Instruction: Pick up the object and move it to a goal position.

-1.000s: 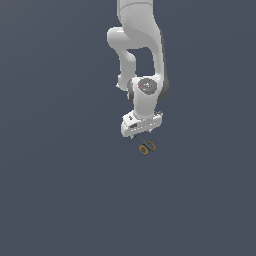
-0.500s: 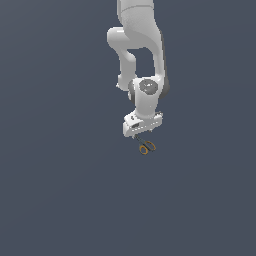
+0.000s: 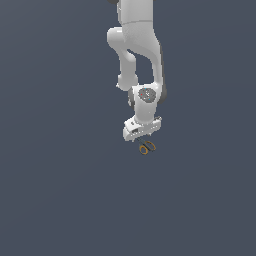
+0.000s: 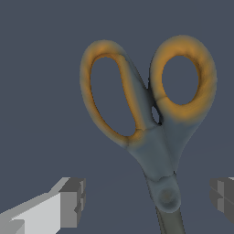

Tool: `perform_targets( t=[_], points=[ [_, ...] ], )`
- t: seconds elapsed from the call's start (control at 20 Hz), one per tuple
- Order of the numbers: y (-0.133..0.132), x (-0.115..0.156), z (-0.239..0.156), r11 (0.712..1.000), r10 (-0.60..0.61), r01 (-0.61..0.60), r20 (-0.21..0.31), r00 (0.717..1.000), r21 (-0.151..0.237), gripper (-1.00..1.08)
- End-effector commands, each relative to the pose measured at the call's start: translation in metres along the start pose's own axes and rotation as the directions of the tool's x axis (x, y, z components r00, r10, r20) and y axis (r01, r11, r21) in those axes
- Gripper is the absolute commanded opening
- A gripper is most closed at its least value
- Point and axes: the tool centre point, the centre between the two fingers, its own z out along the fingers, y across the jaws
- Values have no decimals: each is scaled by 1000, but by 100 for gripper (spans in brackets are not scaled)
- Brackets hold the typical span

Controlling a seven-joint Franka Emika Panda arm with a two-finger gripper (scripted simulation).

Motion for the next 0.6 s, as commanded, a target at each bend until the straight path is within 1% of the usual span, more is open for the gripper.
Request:
perform_targets(
  t=[0.0, 0.2, 0.25, 0.55],
  points=[
    [0, 0, 8, 1000, -1, 1, -1, 1000, 0, 100],
    [0, 0, 12, 1000, -1, 1, -1, 1000, 0, 100],
    [0, 0, 12, 1000, -1, 1, -1, 1000, 0, -100],
    [0, 0, 12, 1000, -1, 1, -1, 1000, 0, -100]
  ],
)
